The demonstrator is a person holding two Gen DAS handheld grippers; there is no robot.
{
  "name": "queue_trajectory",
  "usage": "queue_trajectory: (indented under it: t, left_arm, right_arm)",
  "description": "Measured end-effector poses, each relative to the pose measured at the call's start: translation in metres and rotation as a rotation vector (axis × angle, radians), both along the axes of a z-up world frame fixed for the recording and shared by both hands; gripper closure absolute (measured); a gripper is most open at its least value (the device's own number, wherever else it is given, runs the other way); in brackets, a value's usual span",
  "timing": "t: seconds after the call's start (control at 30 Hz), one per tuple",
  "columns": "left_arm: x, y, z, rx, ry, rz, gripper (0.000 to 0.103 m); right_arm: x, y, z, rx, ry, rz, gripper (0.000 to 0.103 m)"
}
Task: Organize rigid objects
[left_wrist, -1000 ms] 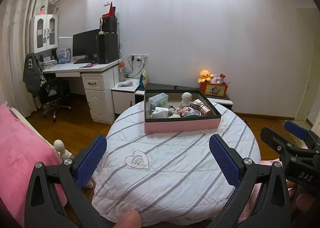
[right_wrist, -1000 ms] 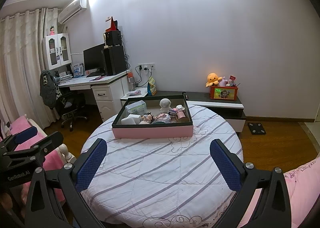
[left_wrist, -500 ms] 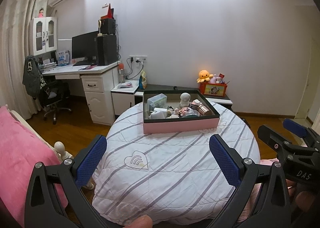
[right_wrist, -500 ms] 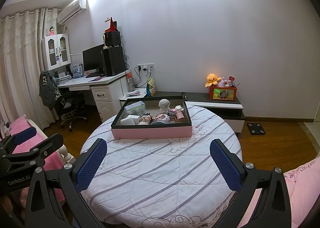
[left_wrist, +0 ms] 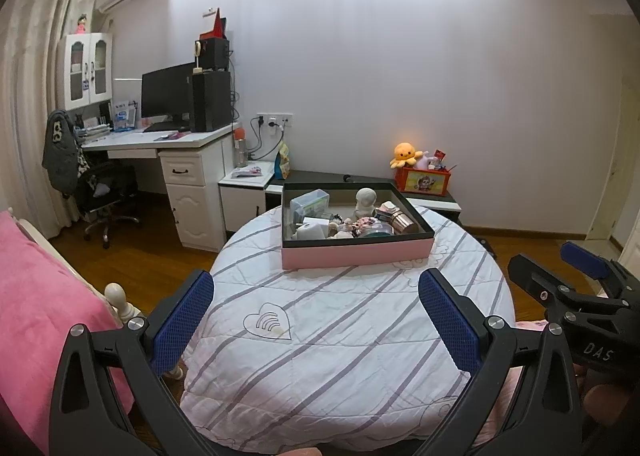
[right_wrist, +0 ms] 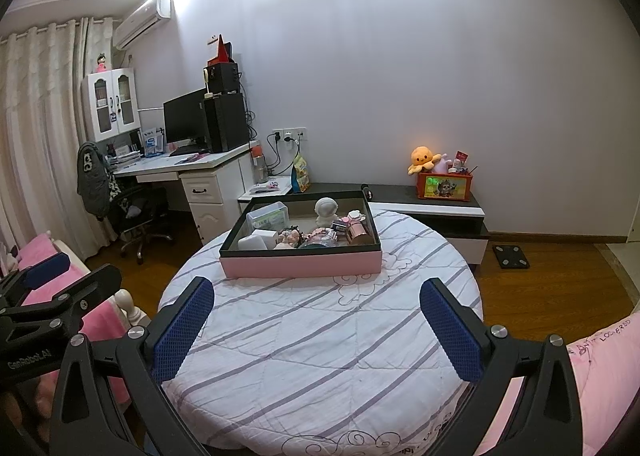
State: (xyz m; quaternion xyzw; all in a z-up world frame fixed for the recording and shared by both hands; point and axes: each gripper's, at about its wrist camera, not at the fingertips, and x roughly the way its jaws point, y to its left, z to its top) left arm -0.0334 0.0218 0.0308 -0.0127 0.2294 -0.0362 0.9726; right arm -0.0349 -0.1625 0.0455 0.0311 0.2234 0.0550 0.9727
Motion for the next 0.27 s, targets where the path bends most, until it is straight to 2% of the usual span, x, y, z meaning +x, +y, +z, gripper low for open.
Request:
queue_trajectory:
  t: [0.27]
  left_arm:
    - [-0.0013, -0.0003, -0.0011, -0.013, -0.007, -0.004, 0.000]
  right_arm:
    - [0.0020, -0.0012, -0.0032, 0.001, 0.008, 0.001, 0.000]
